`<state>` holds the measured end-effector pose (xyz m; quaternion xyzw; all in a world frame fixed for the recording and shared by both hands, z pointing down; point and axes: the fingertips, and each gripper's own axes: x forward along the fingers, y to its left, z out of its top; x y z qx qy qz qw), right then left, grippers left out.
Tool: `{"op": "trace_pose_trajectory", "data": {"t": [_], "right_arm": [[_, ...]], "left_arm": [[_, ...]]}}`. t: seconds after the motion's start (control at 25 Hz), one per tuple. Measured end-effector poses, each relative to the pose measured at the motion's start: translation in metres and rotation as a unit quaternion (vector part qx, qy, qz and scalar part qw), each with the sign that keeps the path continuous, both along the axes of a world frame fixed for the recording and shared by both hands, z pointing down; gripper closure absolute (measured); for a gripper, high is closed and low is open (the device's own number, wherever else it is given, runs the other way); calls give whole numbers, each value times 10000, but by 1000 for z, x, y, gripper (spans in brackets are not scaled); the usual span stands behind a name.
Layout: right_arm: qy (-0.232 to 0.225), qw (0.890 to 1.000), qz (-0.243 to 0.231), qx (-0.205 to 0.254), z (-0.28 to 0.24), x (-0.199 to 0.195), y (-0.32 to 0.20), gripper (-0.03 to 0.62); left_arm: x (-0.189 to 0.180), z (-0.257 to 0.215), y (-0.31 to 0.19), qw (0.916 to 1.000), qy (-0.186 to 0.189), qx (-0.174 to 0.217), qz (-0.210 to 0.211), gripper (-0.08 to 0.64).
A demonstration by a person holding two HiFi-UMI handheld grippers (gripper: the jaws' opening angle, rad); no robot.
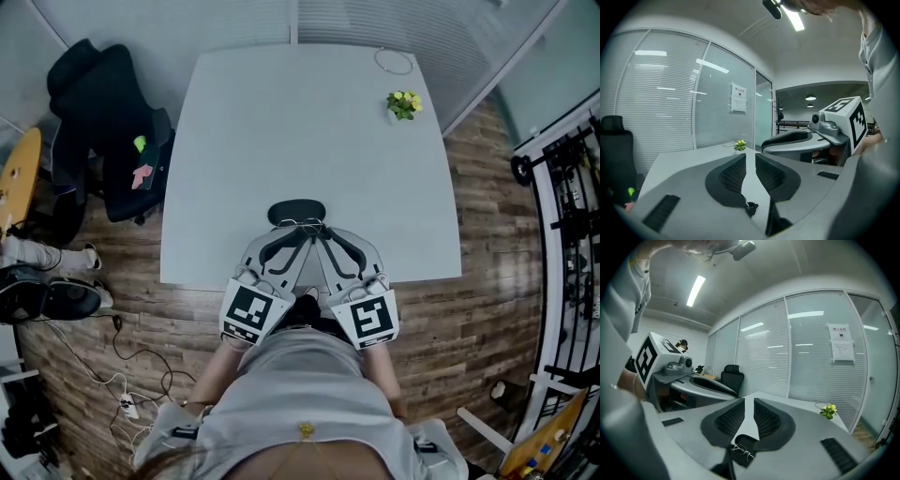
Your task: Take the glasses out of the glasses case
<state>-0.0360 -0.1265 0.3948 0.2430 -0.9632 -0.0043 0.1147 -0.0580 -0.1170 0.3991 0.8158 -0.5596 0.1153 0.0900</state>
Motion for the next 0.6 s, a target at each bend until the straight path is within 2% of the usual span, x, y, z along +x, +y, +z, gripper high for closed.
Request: {"op": "trace_pose_trajectory", "data": {"t": [0.32, 0.6], "right_arm": [[27, 9999, 96, -67, 4, 2, -8, 537], [22, 9990, 414, -142, 6, -2, -25, 537]], "left_arm": [[1, 0, -12, 9997, -172, -17, 160, 495], [-5, 5, -26, 9984, -323, -128, 445, 494]]}}
